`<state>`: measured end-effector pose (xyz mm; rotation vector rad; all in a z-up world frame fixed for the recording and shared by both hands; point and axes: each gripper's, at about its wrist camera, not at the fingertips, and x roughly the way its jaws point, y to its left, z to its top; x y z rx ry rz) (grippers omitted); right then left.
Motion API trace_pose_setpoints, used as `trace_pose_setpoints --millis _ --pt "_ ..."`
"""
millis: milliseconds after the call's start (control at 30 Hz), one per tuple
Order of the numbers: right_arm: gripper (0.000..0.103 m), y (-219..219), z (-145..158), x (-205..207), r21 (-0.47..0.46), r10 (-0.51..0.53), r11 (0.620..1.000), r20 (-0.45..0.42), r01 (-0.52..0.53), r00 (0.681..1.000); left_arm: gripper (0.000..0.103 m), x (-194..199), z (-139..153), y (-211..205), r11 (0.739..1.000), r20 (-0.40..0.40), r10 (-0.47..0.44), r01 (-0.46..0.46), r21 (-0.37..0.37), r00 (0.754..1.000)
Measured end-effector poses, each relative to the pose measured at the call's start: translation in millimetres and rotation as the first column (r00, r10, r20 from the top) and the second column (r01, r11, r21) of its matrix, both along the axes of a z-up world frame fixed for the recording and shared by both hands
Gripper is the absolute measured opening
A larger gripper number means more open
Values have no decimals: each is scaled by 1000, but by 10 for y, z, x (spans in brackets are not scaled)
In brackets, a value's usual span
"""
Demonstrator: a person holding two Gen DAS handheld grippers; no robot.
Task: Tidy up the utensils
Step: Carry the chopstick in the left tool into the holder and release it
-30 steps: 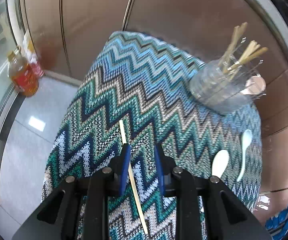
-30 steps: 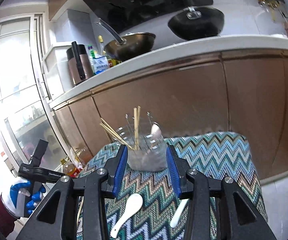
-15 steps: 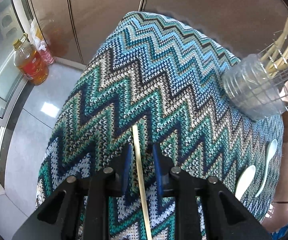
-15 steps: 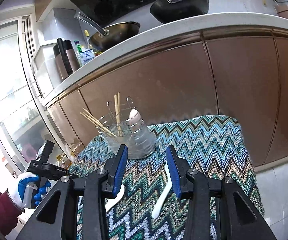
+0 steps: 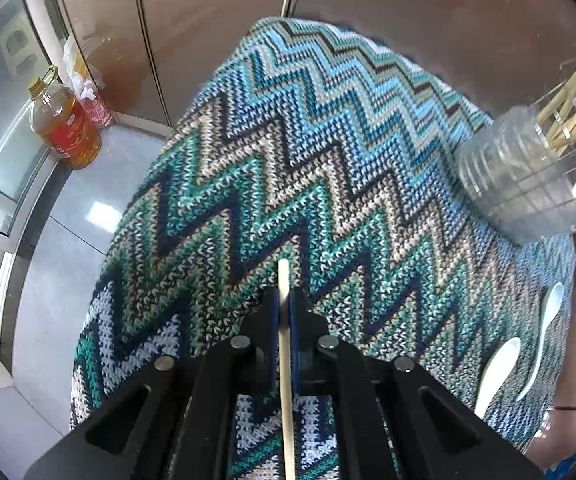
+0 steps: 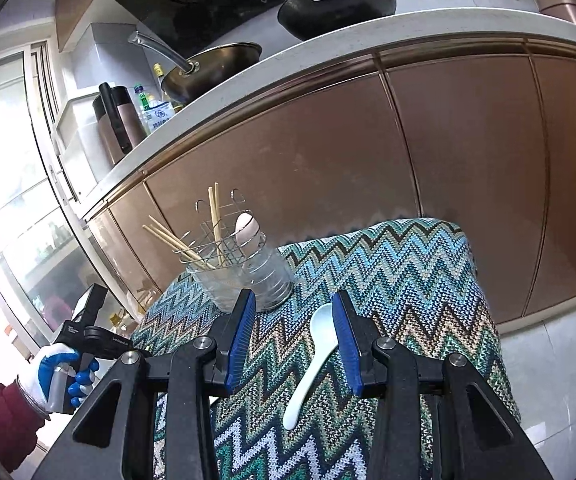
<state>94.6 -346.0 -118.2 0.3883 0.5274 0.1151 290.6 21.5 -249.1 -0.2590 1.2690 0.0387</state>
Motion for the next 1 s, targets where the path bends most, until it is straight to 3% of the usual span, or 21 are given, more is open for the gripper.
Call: trace_pose_setpoints --millis 300,467,600,800,1000 --pt "40 -43 133 -225 2 -12 1000 36 12 999 4 -331 470 37 1000 152 17 -18 5 988" --pt "40 -60 172 -343 8 -18 1000 49 18 999 4 -520 1064 -45 1000 323 19 -20 -2 946" --pt "40 -60 186 -387 9 -17 1000 57 17 998 4 -578 1630 -252 1000 466 9 -13 6 885" --pt "41 -73 140 -388 20 -21 1000 55 19 998 4 -610 2398 -674 1000 668 8 -6 -5 744" --pt "42 -146 68 -343 14 -35 999 42 35 999 4 -462 2790 -1110 999 793 22 -46 7 609"
